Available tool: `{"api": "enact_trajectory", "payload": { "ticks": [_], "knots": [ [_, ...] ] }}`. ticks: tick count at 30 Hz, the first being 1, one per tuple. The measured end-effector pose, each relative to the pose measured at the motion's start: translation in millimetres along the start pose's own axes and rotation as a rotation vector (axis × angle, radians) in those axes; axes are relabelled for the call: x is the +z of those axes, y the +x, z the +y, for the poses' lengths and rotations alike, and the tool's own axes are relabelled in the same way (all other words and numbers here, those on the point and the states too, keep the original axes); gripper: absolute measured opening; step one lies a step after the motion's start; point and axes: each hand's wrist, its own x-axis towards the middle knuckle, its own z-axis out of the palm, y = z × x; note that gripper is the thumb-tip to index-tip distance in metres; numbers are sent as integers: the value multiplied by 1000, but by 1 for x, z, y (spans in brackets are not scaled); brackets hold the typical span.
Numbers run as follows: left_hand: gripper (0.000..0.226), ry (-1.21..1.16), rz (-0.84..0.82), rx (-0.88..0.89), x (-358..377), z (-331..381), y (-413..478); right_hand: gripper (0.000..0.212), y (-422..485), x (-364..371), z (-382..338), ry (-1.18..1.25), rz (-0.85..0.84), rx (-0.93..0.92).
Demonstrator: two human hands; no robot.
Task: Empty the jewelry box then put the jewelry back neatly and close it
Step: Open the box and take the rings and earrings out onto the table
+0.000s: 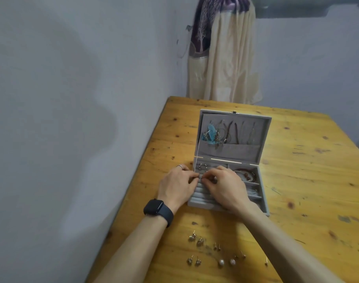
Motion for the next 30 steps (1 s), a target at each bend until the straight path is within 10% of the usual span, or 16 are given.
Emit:
{"api": "enact_trajectory", "payload": {
  "ticks": [18, 30],
  "knots": [
    [17, 320, 5, 136, -4, 24, 6, 2, -77, -19, 43, 371, 260, 141],
    [11, -100, -12, 162, -18, 64, -71, 11, -177, -52, 49, 432, 339, 113]
  ]
}}
